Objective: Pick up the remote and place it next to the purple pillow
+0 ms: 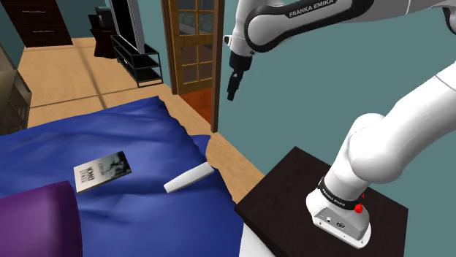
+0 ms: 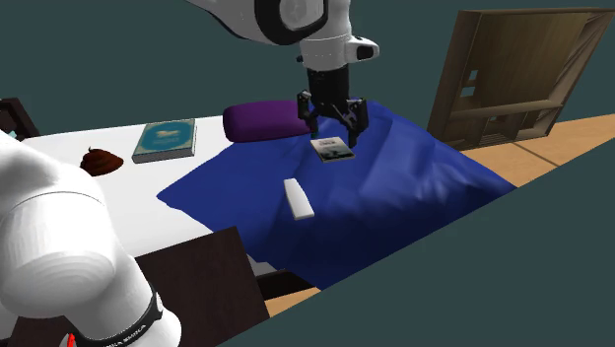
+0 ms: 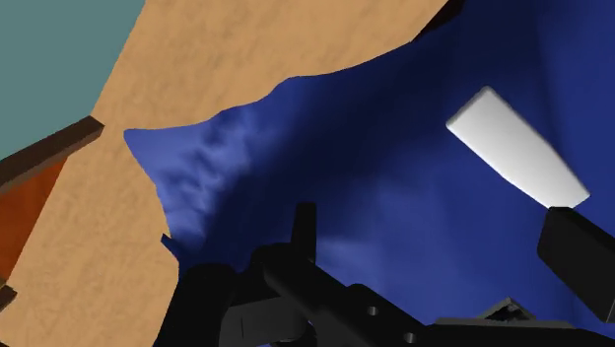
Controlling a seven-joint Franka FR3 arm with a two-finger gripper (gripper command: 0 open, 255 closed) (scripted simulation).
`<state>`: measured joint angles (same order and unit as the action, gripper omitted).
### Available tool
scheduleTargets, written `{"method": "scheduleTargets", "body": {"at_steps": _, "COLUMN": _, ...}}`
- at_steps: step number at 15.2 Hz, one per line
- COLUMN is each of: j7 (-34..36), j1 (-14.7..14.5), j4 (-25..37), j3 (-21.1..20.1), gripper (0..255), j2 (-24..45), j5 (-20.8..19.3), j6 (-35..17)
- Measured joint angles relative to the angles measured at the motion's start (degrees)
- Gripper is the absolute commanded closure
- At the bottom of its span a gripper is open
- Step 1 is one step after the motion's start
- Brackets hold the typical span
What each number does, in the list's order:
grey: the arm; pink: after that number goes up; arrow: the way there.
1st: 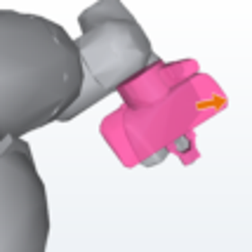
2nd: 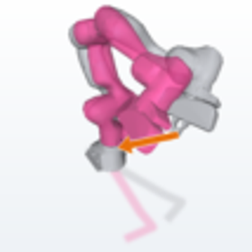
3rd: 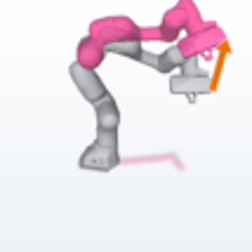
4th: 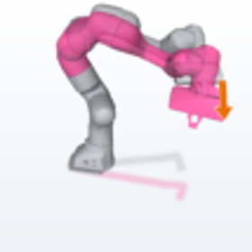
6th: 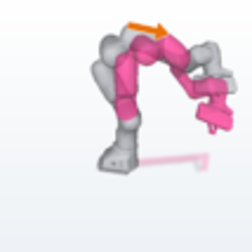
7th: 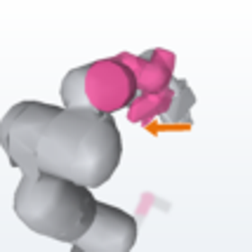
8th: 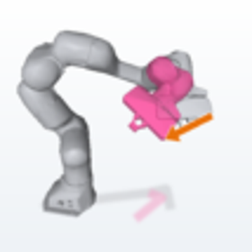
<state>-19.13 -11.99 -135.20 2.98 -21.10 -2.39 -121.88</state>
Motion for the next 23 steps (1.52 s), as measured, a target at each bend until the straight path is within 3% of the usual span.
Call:
{"method": "scheduleTargets", "body": {"at_steps": 14, "j7": -14.68, "j1": -7.41, "j4": 2.63, "j3": -4.14, "gripper": 0, "j2": 21.57, "j5": 1.31, "j6": -15.16}}
{"method": "scheduleTargets", "body": {"at_steps": 23, "j7": -21.64, "j1": -11.14, "j4": 6.97, "j3": -8.06, "gripper": 0, "j2": 36.03, "j5": -1.06, "j6": -22.65}}
